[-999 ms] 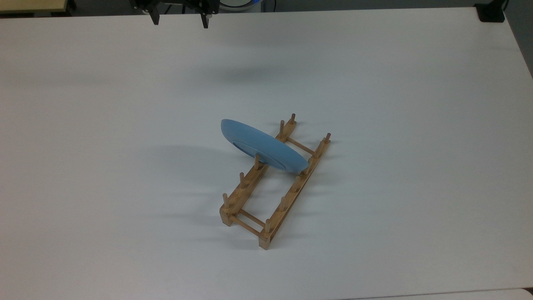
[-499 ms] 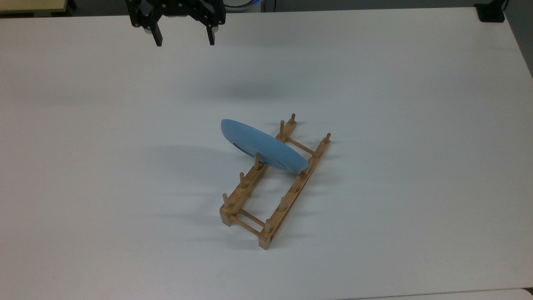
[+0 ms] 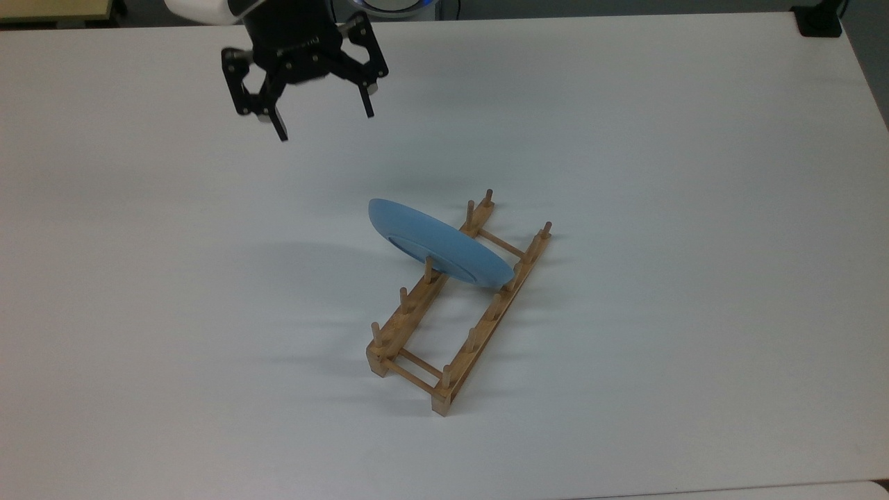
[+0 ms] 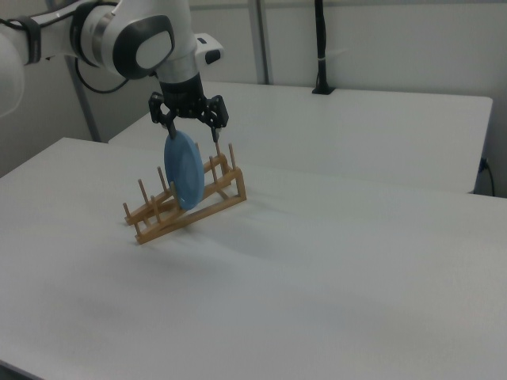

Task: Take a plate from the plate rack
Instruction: 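Move the open gripper down toward the rim of the blue plate, then lower the gripper onto the plate rim and close the fingers on it, then lift the gripped blue plate up out of the rack slots, then carry the plate away from the rack and lower it onto the table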

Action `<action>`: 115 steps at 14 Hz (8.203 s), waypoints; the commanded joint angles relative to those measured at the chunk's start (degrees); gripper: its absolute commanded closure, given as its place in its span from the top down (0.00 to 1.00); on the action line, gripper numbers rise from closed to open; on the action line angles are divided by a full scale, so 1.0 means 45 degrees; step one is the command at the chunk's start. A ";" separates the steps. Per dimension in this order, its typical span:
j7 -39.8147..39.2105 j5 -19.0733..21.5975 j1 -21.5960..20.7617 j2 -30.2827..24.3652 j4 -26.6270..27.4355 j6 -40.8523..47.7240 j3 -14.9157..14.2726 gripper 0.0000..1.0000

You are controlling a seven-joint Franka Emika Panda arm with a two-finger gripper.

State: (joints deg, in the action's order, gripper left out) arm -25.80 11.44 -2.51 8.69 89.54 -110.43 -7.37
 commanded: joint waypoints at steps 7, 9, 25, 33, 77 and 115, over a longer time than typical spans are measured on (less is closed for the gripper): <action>-0.1278 -0.0022 -0.1316 0.1544 -0.0347 -0.2411 -0.0179 1.00; -0.1278 -0.0042 -0.1549 0.1993 -0.0367 -0.3015 -0.0179 1.00; -0.0692 -0.0921 -0.2118 0.2172 -0.0347 -0.3859 -0.0160 0.70; -0.0341 -0.1487 -0.2196 0.1742 -0.0309 -0.3839 -0.0082 0.57; 0.2960 -0.8031 -0.3270 0.0668 0.1157 -0.4835 -0.0023 0.00; -0.1395 0.2145 0.2432 0.5063 0.0864 -0.2199 -0.1820 0.59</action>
State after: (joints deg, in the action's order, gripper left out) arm -28.98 21.20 7.53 30.56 92.92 -118.31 -14.62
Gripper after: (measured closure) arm 0.841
